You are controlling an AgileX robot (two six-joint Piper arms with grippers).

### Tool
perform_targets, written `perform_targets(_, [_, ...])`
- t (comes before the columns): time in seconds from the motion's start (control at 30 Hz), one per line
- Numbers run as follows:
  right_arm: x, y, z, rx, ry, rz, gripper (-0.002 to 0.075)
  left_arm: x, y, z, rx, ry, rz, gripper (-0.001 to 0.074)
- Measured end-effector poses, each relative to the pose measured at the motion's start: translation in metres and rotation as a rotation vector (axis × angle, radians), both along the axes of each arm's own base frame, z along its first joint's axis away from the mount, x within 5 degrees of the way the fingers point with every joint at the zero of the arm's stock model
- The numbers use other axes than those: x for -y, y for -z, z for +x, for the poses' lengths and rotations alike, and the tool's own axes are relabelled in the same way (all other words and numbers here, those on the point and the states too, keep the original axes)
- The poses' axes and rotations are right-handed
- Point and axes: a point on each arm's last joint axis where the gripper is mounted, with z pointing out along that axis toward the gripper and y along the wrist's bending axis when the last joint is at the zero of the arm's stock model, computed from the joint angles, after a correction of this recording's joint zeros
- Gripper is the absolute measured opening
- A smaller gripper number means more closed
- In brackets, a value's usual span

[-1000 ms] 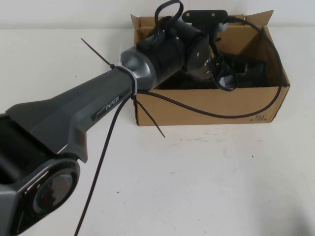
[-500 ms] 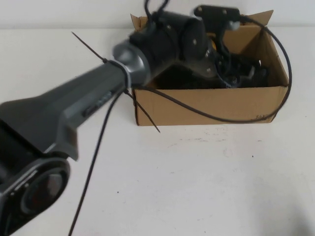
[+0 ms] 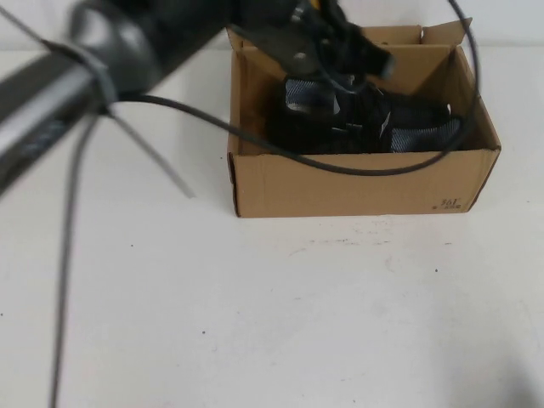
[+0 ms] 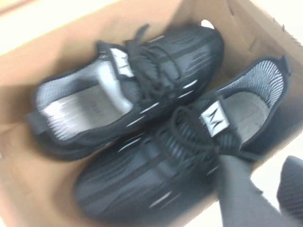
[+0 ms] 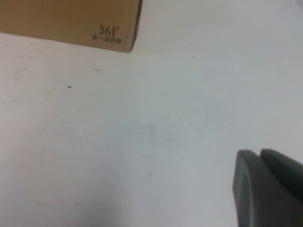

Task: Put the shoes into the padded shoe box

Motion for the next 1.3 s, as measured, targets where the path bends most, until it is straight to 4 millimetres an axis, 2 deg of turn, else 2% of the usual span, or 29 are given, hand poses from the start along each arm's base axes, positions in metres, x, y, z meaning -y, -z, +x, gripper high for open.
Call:
perform_targets(0.07, [0.0, 0.0, 0.0, 0.0, 0.0, 0.0, -0.0008, -0.018, -0.01, -0.009, 0.022, -0.016, 0.007, 0.0055])
perform_targets(0.13, [0.0, 0.0, 0.0, 0.0, 0.0, 0.0, -0.0008, -0.038, -0.013, -0.019, 0.048, -0.037, 0.031, 0.0022])
perform_targets(0.4, [0.0, 0.0, 0.0, 0.0, 0.0, 0.0, -0.0008, -0.117, -0.012, -0.072, 0.103, -0.159, 0.095, 0.0])
perform_targets(0.53, [0.0, 0.0, 0.0, 0.0, 0.0, 0.0, -0.0008, -0.145, -0.007, -0.101, 0.127, -0.189, 0.079, -0.0001])
perform_targets(0.7, [0.0, 0.0, 0.0, 0.0, 0.0, 0.0, -0.0008, -0.162, 0.008, -0.131, 0.148, -0.192, 0.009, -0.0001])
perform_targets(0.8, [0.0, 0.0, 0.0, 0.0, 0.0, 0.0, -0.0008, -0.168, 0.016, -0.14, 0.126, -0.2, 0.016, -0.0001])
perform_targets(1.07, [0.0, 0.0, 0.0, 0.0, 0.0, 0.0, -0.0008, -0.175, 0.027, -0.146, 0.032, -0.222, 0.097, -0.0002])
perform_targets(1.3, [0.0, 0.0, 0.0, 0.0, 0.0, 0.0, -0.0008, -0.17, 0.024, -0.14, 0.135, -0.181, 0.065, -0.0002])
